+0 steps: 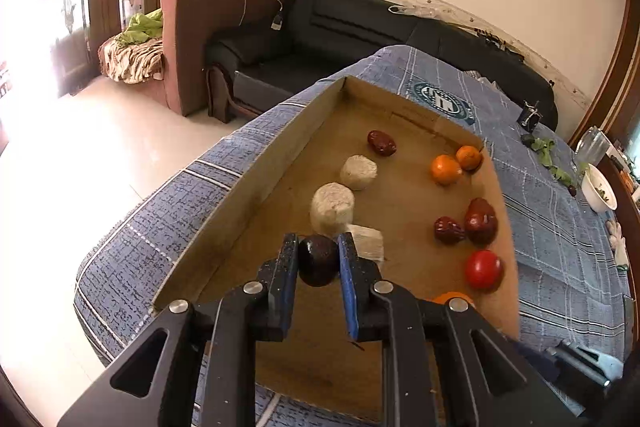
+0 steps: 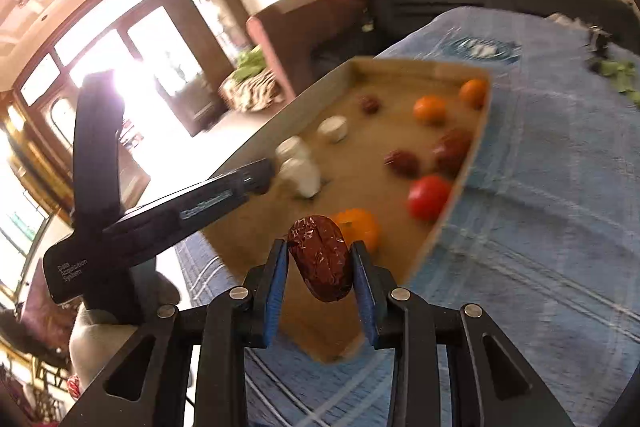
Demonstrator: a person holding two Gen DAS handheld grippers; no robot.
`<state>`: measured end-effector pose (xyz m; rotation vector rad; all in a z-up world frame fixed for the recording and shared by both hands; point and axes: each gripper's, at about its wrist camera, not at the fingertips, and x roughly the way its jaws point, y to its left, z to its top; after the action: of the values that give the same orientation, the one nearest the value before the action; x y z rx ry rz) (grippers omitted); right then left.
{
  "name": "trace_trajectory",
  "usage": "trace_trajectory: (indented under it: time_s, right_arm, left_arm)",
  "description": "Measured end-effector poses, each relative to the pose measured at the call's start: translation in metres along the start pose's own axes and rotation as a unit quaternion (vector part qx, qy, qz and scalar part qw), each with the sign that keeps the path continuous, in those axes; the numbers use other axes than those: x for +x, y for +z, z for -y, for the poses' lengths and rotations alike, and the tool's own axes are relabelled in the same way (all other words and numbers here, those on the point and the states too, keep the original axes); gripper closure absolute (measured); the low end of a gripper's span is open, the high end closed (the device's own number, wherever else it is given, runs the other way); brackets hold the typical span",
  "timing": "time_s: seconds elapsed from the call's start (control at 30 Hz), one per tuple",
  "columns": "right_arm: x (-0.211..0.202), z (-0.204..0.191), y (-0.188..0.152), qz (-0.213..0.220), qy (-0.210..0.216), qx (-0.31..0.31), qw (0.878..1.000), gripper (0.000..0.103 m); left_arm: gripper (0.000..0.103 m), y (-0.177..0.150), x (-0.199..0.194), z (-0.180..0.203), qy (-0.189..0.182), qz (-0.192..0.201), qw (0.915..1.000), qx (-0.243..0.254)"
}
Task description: Organize fruits
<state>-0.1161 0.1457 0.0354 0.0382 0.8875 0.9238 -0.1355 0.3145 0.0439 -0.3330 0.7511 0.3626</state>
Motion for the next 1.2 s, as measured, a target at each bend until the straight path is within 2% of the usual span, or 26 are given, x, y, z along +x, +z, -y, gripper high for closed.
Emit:
trace_trajectory:
  time_s: [0.1, 0.2, 0.23, 0.27, 0.33, 0.5, 0.57, 0.63, 0.73, 0.87, 1.0, 1.2]
  right_arm:
    - [0.016, -0.007, 0.002, -0.009, -0.008, -0.011, 1.000, 0.067]
    - [0.025, -0.014, 0.005, 0.001, -0.017, -0.023, 1.000, 0.067]
    - [0.025, -0.016, 0.006, 0.005, -0.021, -0.026, 0.999, 0.065]
    - [0.024, -0.016, 0.007, 0.011, -0.023, -0.026, 0.999, 0.059]
    - [0.018, -0.015, 0.006, 0.020, -0.023, -0.021, 0.999, 0.052]
    - [-0.015, -0.006, -0.002, 0.061, -0.031, 0.002, 0.998, 0.050]
    - [-0.032, 0.002, -0.008, 0.081, -0.059, 0.014, 0.995, 0.045]
    - [-0.048, 0.009, -0.014, 0.096, -0.087, 0.022, 0.991, 0.044]
    - [-0.068, 0.023, -0.021, 0.109, -0.141, 0.040, 0.983, 0.041]
    - [-0.091, 0.040, -0.028, 0.122, -0.192, 0.064, 0.972, 0.038]
    - [-0.106, 0.060, -0.040, 0.127, -0.218, 0.086, 0.964, 0.037]
    - [-0.125, 0.079, -0.054, 0.125, -0.229, 0.117, 0.958, 0.036]
  left_arm:
    - [0.082, 0.001, -0.003, -0.005, 0.000, 0.004, 1.0000, -0.008]
    - [0.058, 0.002, -0.011, -0.010, 0.002, 0.017, 0.9998, -0.011]
    - [0.049, 0.002, -0.017, -0.010, 0.007, 0.025, 0.9996, -0.009]
    - [0.045, 0.003, -0.022, -0.009, 0.012, 0.033, 0.9994, -0.005]
    - [0.040, 0.004, -0.031, -0.005, 0.022, 0.045, 0.9987, 0.004]
    - [0.024, 0.002, -0.056, 0.015, 0.047, 0.078, 0.9953, 0.030]
    - [0.018, 0.000, -0.064, 0.029, 0.057, 0.090, 0.9933, 0.046]
    - [0.013, -0.004, -0.071, 0.046, 0.062, 0.099, 0.9909, 0.066]
    - [0.011, -0.012, -0.078, 0.070, 0.059, 0.107, 0.9879, 0.095]
    - [0.011, -0.020, -0.085, 0.092, 0.039, 0.098, 0.9889, 0.104]
    - [0.011, -0.028, -0.088, 0.110, 0.029, 0.091, 0.9884, 0.118]
    - [0.011, -0.038, -0.095, 0.134, 0.016, 0.091, 0.9866, 0.135]
